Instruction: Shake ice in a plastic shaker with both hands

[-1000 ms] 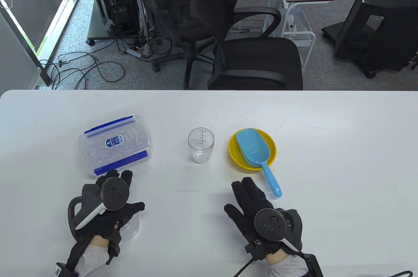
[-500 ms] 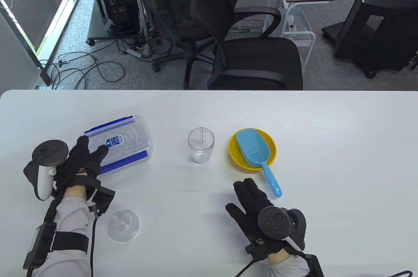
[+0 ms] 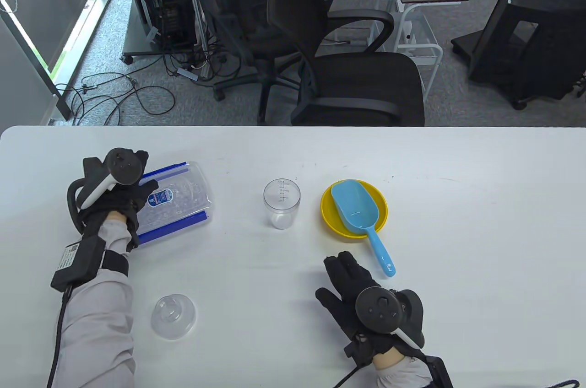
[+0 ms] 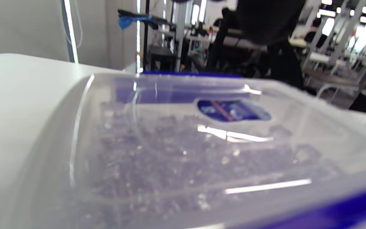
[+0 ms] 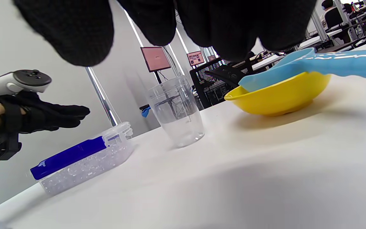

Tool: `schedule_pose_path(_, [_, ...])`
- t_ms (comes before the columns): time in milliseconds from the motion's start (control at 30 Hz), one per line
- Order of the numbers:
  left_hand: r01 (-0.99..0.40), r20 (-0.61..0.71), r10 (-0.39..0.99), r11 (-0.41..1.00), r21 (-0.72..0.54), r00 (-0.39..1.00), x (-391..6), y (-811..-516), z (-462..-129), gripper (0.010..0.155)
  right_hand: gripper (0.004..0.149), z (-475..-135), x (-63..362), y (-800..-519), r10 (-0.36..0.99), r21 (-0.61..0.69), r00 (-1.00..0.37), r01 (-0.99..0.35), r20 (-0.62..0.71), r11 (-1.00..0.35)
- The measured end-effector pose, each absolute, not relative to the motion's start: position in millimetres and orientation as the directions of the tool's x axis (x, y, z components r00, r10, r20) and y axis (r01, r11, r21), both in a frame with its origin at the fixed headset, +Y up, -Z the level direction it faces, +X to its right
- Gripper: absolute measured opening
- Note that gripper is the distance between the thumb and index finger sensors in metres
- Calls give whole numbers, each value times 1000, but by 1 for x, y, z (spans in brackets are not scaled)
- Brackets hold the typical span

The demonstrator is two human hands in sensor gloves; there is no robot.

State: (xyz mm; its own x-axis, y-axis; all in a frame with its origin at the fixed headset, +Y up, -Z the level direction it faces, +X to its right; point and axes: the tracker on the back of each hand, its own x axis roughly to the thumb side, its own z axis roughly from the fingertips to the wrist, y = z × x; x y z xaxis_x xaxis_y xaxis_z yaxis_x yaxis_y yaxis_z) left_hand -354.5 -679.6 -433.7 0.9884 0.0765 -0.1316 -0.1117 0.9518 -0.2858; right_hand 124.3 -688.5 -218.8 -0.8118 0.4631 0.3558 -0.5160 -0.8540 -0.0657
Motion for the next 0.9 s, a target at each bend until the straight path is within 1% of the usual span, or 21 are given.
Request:
schedule_pose_path(33, [-97, -130, 58, 946, -310, 990, -355, -685, -441, 79, 64, -219, 124, -688, 460, -68, -814, -513, 353, -856])
schedule_pose_path(67, [-115, -131, 76, 941, -319, 988, -356, -690, -447, 84, 64, -219, 125, -688, 456, -75, -818, -510, 349, -857])
schedule_pose_path(100, [-165, -129, 130, 933, -319, 983, -357, -696, -453, 91, 64, -219, 125, -687, 456, -83, -818, -512, 350, -855])
schedule_pose_path(167, [-227, -116, 200, 920, -319, 973, -359, -704, -463, 97, 64, -220, 125, -686, 461, -101, -815, -523, 350, -847])
schedule_pose_path(200, [-240, -122, 211, 917, -319, 970, -360, -708, -467, 97, 65, -220, 125, -685, 465, -110, -813, -528, 350, -842])
schedule_pose_path(333, [-289, -185, 226, 823, -489, 956, -367, -726, -483, 97, 64, -223, 124, -687, 465, -126, -812, -534, 351, -836])
schedule_pose_path(400, [-230, -168, 167, 835, -500, 972, -367, -725, -488, 92, 64, -224, 122, -688, 458, -121, -813, -527, 360, -841])
schedule_pose_path(433, [-196, -158, 134, 850, -490, 978, -368, -724, -490, 92, 63, -224, 121, -688, 454, -121, -816, -523, 358, -844])
schedule_pose_path(467, [-174, -143, 121, 875, -451, 982, -368, -724, -489, 93, 63, -224, 121, -688, 453, -121, -816, -522, 359, -845])
schedule_pose_path(500, [-198, -170, 132, 860, -471, 977, -371, -724, -491, 93, 63, -224, 121, -688, 452, -121, -816, -521, 360, -845])
schedule_pose_path(600, [-371, -255, 277, 792, -485, 926, -381, -729, -486, 88, 62, -225, 124, -687, 460, -122, -814, -528, 355, -840])
schedule_pose_path(700, [-432, -309, 311, 746, -507, 899, -393, -729, -478, 83, 62, -225, 127, -688, 471, -116, -809, -537, 351, -836])
schedule_pose_path(800, [-560, -365, 427, 682, -471, 827, -409, -726, -466, 77, 62, -225, 128, -687, 481, -116, -802, -548, 355, -828])
schedule_pose_path(867, [-655, -382, 532, 598, -463, 756, -416, -720, -458, 72, 61, -225, 128, -687, 482, -116, -798, -552, 362, -826])
schedule_pose_path(900, [-668, -378, 552, 580, -466, 743, -417, -716, -455, 72, 61, -224, 127, -686, 482, -115, -797, -552, 364, -825])
